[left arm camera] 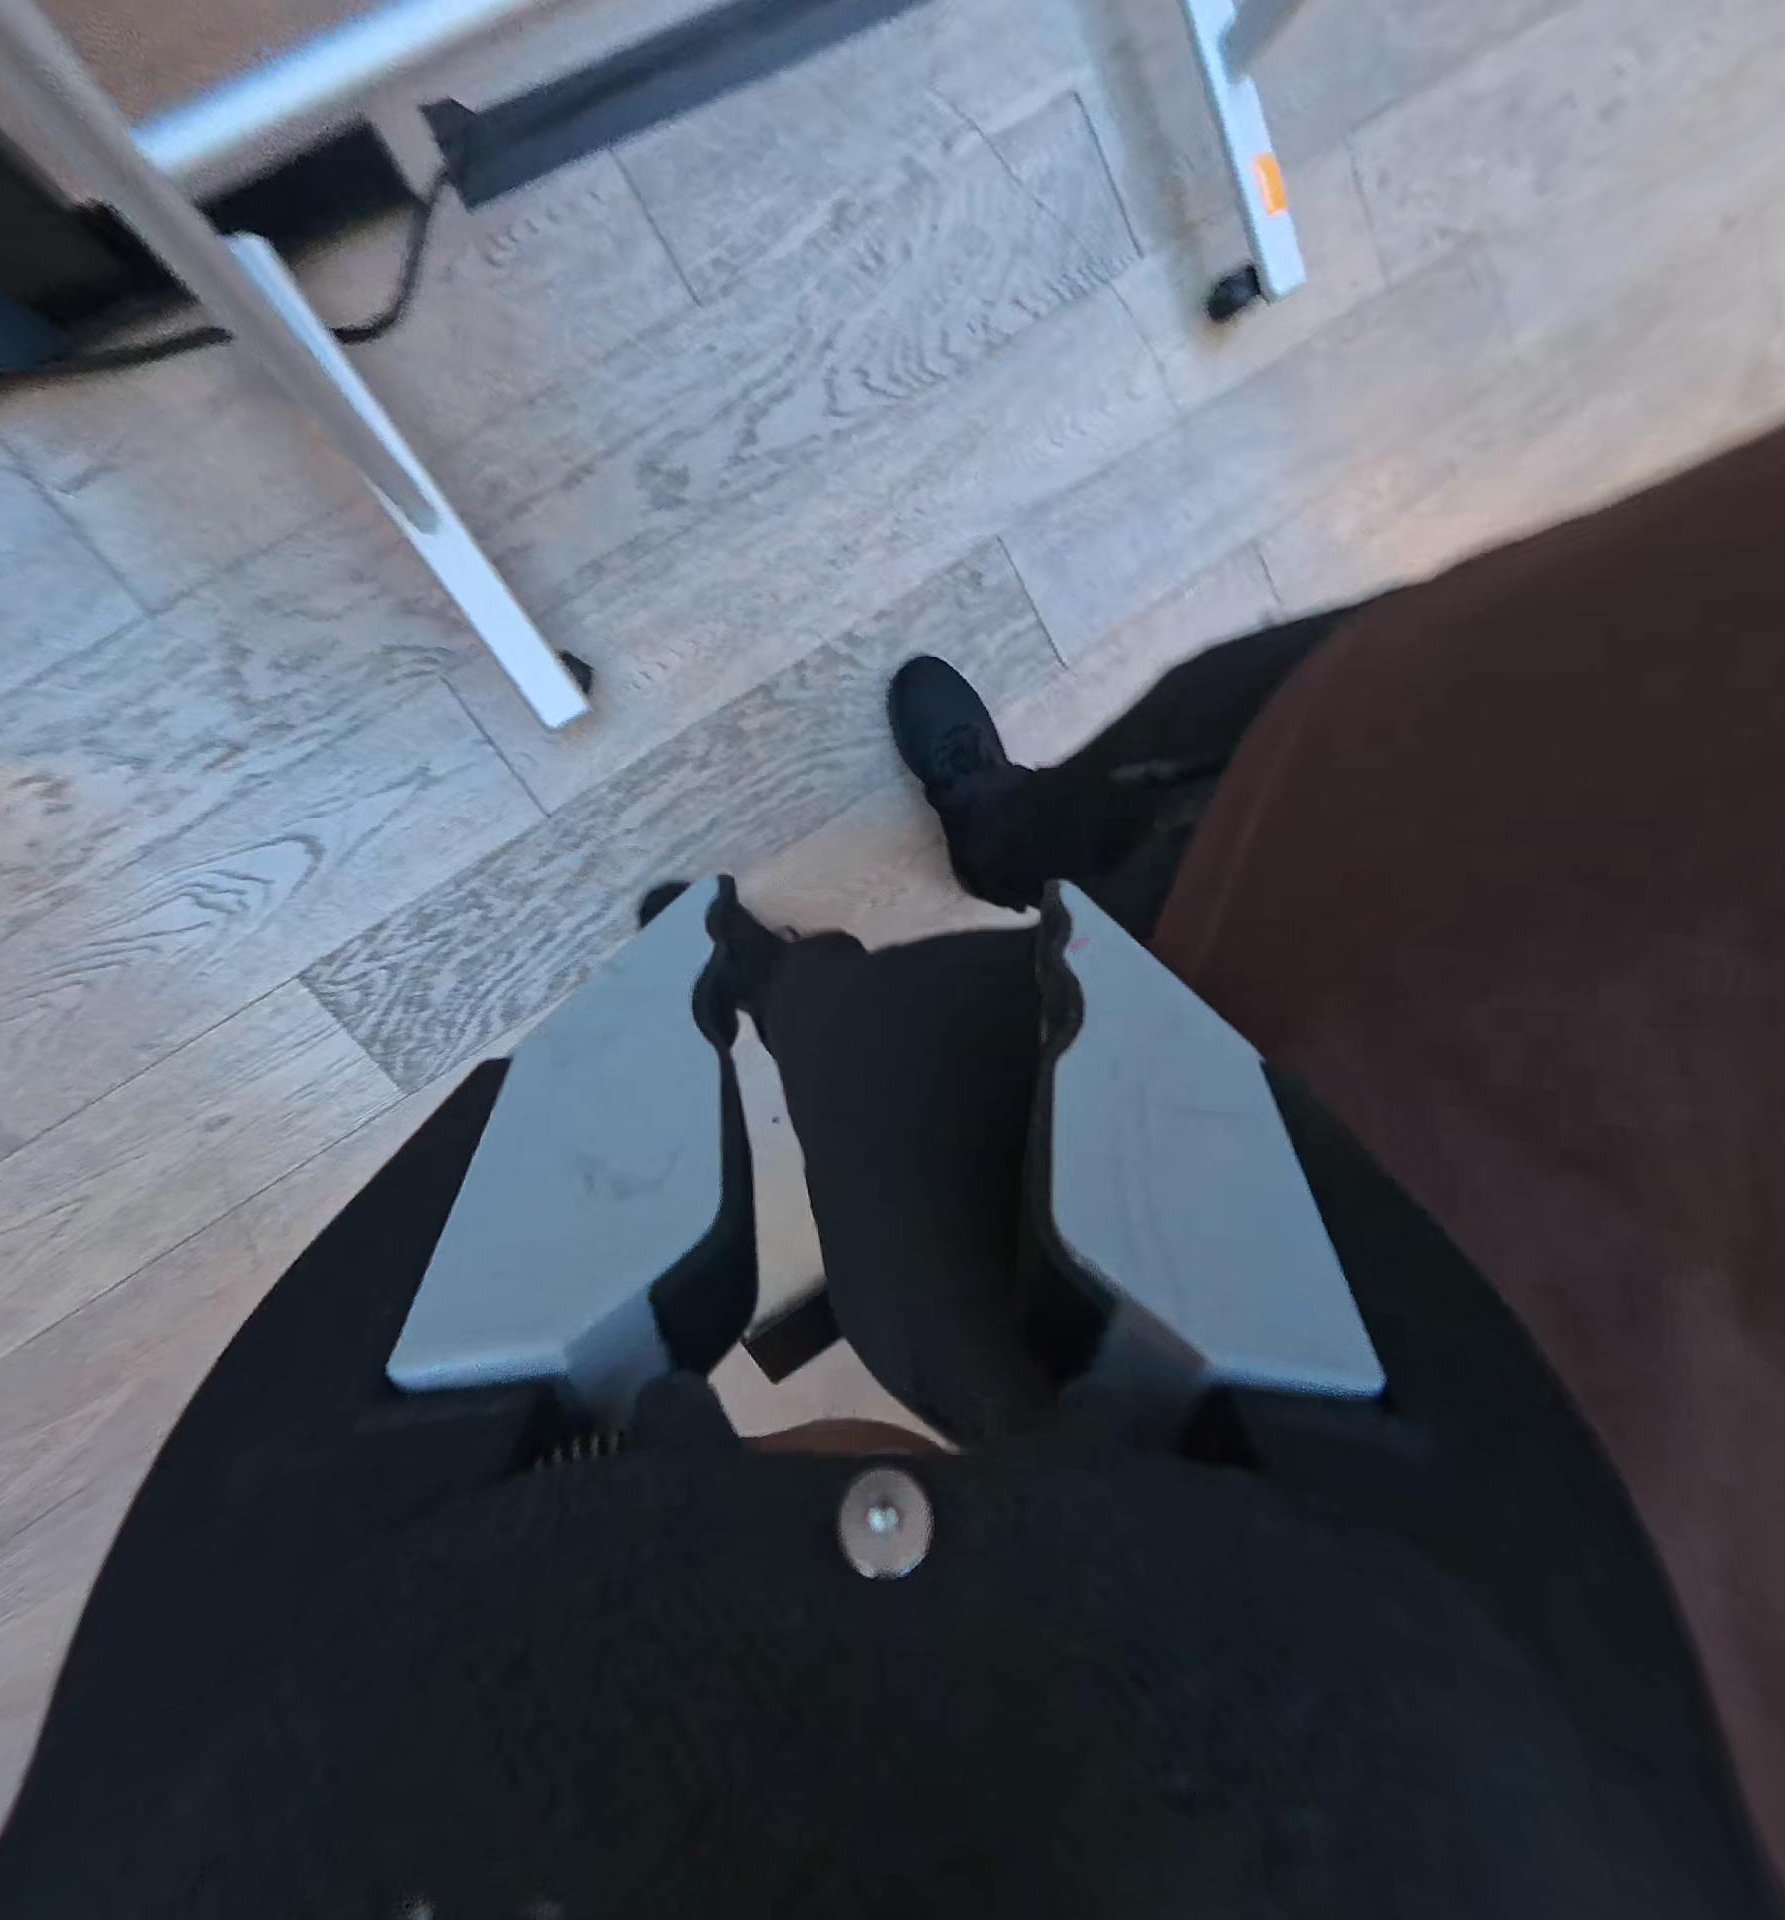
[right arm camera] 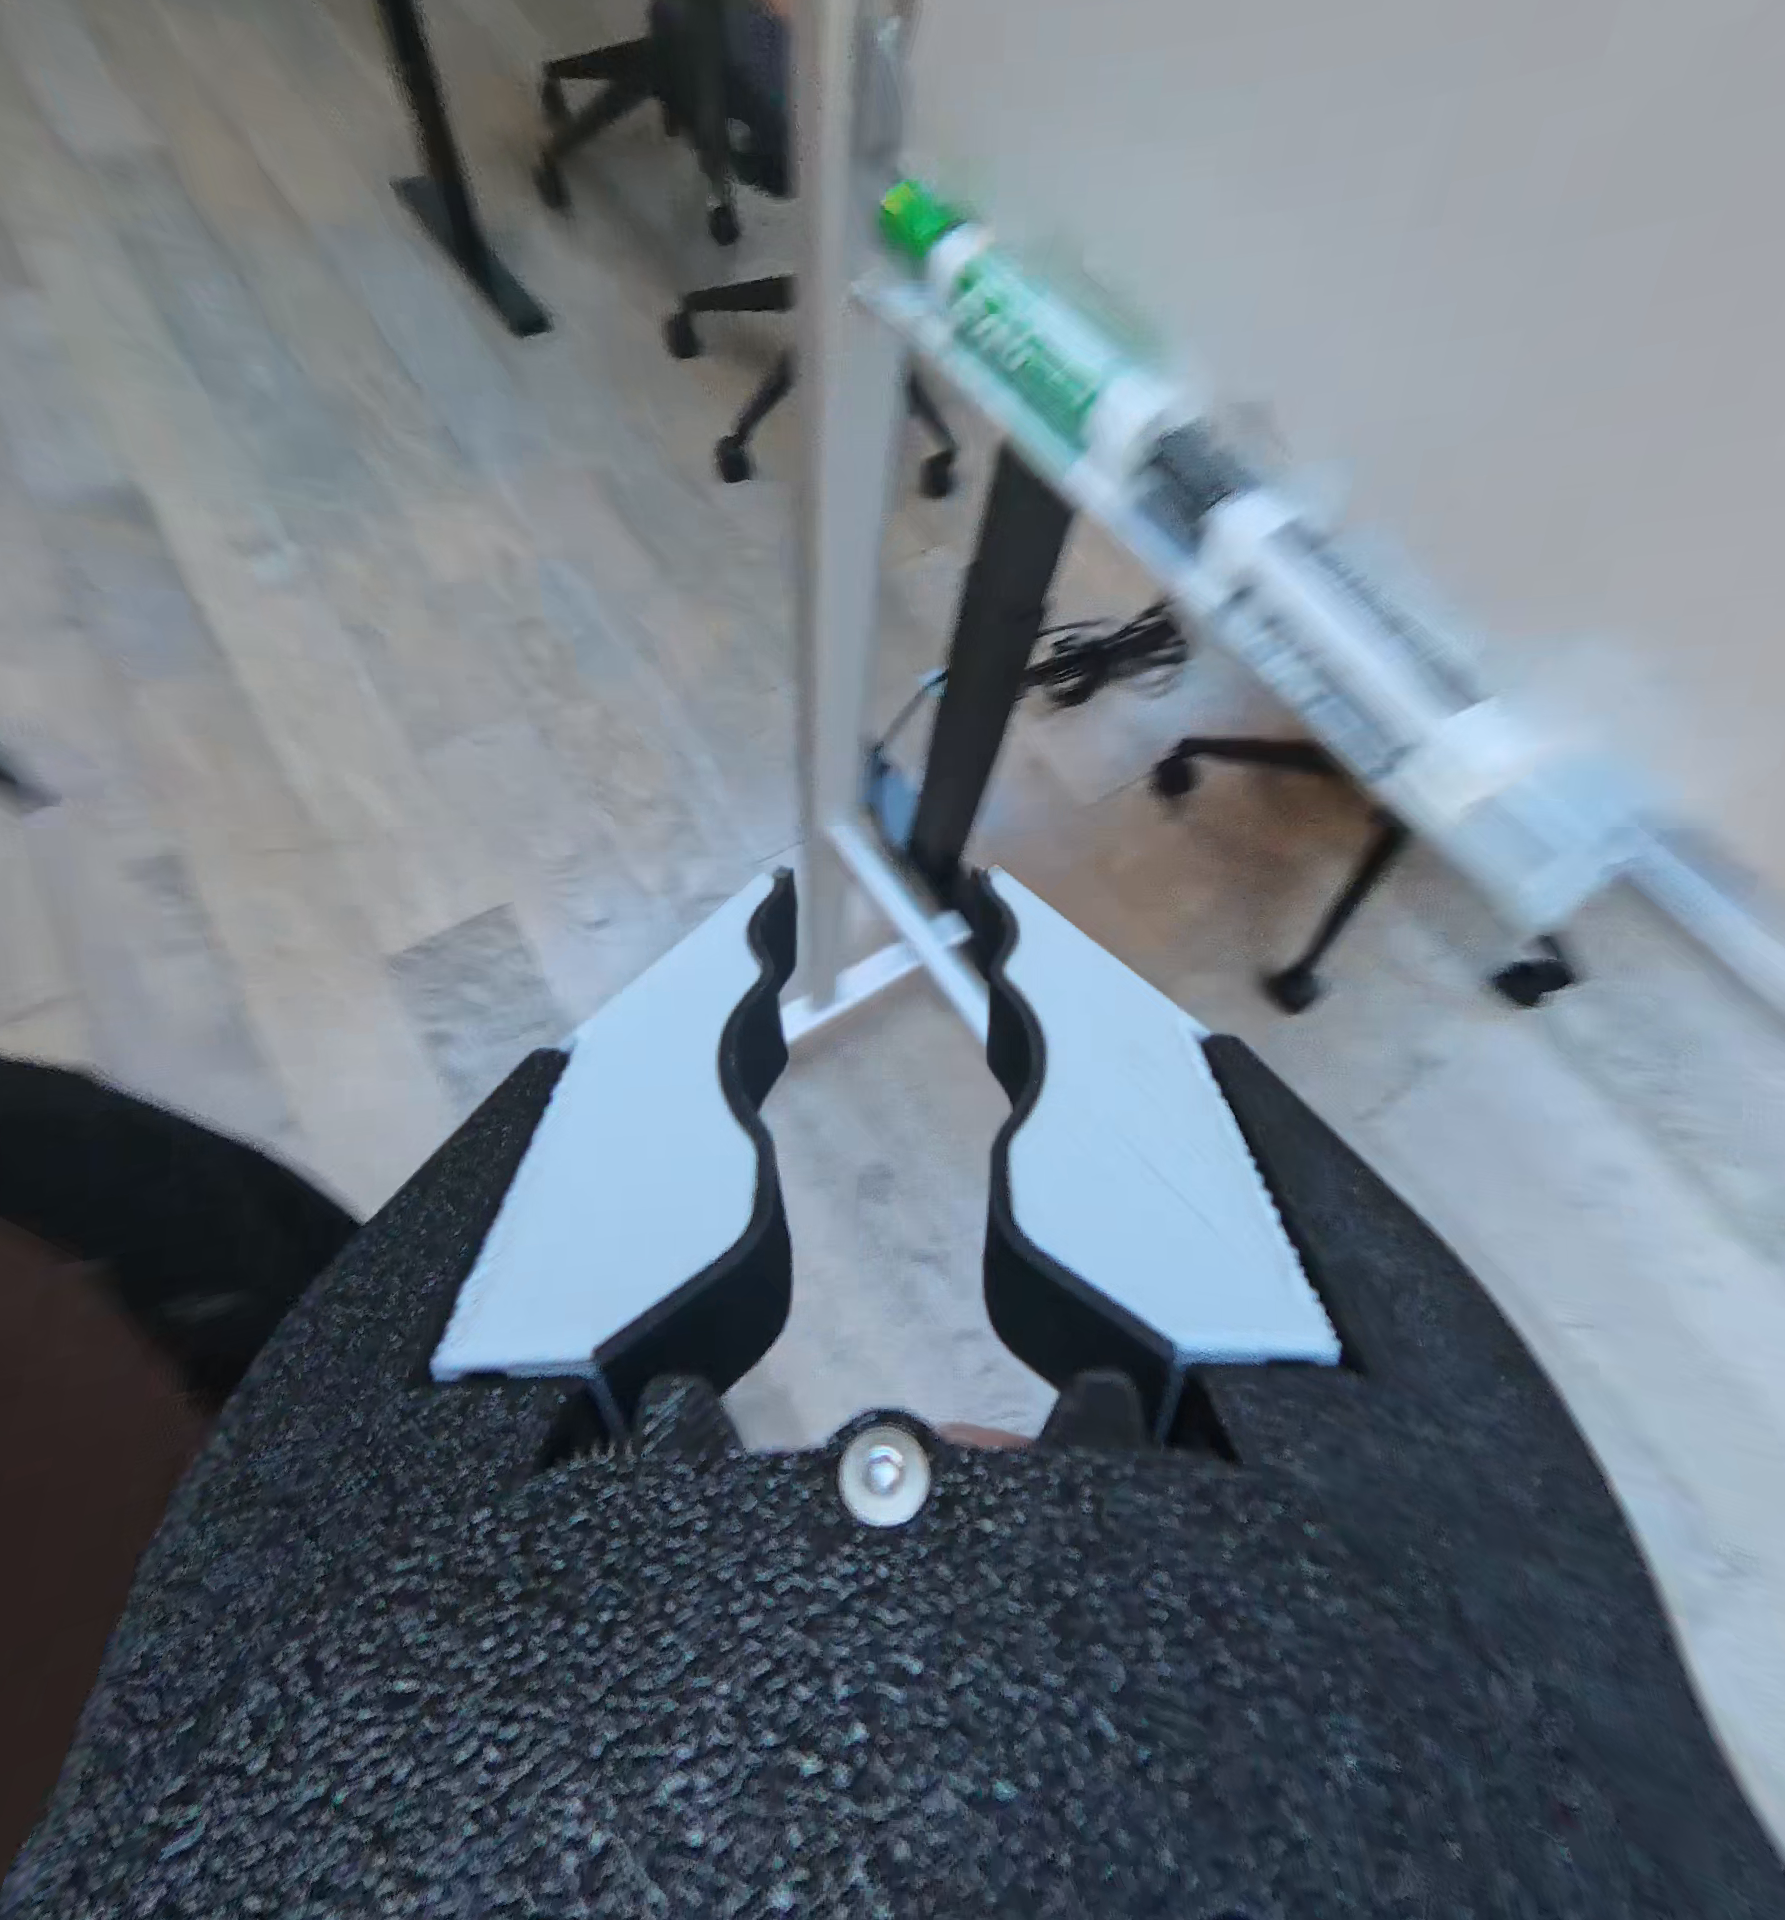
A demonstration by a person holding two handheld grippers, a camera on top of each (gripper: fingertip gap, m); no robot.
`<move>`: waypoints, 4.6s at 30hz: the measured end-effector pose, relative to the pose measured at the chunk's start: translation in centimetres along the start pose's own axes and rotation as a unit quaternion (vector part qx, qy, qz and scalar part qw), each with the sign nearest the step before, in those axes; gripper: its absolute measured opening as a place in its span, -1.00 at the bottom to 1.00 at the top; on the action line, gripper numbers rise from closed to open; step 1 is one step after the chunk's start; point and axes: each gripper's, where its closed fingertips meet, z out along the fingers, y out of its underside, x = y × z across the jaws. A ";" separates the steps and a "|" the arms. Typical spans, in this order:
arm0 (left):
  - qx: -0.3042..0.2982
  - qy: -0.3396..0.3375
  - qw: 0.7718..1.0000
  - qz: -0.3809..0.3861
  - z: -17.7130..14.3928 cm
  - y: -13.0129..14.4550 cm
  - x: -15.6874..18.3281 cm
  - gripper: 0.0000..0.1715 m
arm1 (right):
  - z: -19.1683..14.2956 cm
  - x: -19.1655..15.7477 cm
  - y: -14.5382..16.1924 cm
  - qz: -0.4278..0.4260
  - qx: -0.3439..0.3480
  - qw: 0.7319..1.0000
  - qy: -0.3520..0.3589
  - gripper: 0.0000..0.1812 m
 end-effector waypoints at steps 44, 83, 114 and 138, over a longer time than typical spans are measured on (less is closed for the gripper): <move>0.079 -0.184 0.980 0.018 -13.9 10.9 -38.0 -0.20 | 29.0 -19.8 1.6 0.180 -0.297 0.937 0.021 -0.42; -0.021 0.251 0.769 0.588 -1.7 2.9 -0.4 -0.26 | -7.4 -32.2 15.1 0.593 -0.081 0.616 0.513 -0.51; -0.182 0.414 0.635 0.626 27.5 -18.1 67.0 -0.29 | -54.6 -13.5 47.0 0.679 -0.070 0.527 0.506 -0.40; -0.073 0.220 0.897 0.377 59.9 -79.0 86.2 -0.37 | -75.8 66.5 66.7 0.452 -0.115 0.823 0.325 -0.48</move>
